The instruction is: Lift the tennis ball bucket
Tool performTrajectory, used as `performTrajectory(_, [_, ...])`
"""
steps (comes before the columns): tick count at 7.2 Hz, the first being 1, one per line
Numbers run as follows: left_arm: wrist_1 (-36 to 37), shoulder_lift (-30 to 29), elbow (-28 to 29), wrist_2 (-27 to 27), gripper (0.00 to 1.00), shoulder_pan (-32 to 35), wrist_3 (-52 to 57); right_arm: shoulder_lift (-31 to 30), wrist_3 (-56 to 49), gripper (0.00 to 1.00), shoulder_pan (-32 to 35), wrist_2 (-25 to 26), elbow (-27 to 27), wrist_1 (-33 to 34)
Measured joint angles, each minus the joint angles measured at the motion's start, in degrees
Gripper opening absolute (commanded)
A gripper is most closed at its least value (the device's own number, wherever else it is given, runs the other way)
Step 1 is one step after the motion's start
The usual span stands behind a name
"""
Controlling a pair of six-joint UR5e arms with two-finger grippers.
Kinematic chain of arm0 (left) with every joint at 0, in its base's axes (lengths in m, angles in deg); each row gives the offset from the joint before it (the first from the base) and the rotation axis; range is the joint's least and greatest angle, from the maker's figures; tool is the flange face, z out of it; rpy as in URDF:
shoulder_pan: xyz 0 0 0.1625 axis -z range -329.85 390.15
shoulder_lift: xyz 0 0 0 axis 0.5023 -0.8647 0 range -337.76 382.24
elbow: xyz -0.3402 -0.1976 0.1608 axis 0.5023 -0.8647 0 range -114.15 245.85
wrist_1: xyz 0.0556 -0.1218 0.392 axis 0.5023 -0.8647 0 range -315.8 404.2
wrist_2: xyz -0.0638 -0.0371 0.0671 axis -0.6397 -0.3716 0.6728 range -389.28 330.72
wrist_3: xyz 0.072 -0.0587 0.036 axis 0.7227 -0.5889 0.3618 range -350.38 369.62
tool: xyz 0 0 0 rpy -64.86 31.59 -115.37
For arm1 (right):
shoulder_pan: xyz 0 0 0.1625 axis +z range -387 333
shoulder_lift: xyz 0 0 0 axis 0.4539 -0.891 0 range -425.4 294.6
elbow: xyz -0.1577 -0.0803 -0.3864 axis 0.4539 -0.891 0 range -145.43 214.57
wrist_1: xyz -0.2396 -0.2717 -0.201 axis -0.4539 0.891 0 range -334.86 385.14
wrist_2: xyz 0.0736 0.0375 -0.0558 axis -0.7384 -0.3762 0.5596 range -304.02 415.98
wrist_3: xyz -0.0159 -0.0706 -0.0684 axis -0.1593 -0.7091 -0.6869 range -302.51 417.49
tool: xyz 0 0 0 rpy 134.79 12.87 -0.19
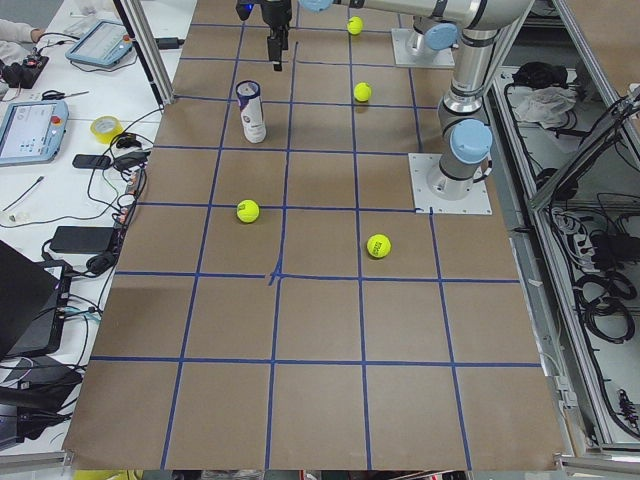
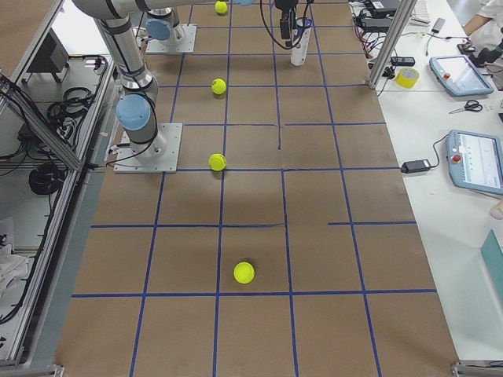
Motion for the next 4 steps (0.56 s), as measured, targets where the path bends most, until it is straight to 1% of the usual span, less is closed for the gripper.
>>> performTrajectory(2, [-0.86, 3.34, -2.17, 0.00, 1.00, -3.70, 0.21, 0.00, 0.00, 1.00, 0.00, -0.01, 0.17, 0.01])
performTrajectory(4, [-2.01, 5.27, -4.16, -0.37, 1.00, -4.49, 0.21, 0.00, 0.00, 1.00, 0.00, 0.01, 0.23, -0.05])
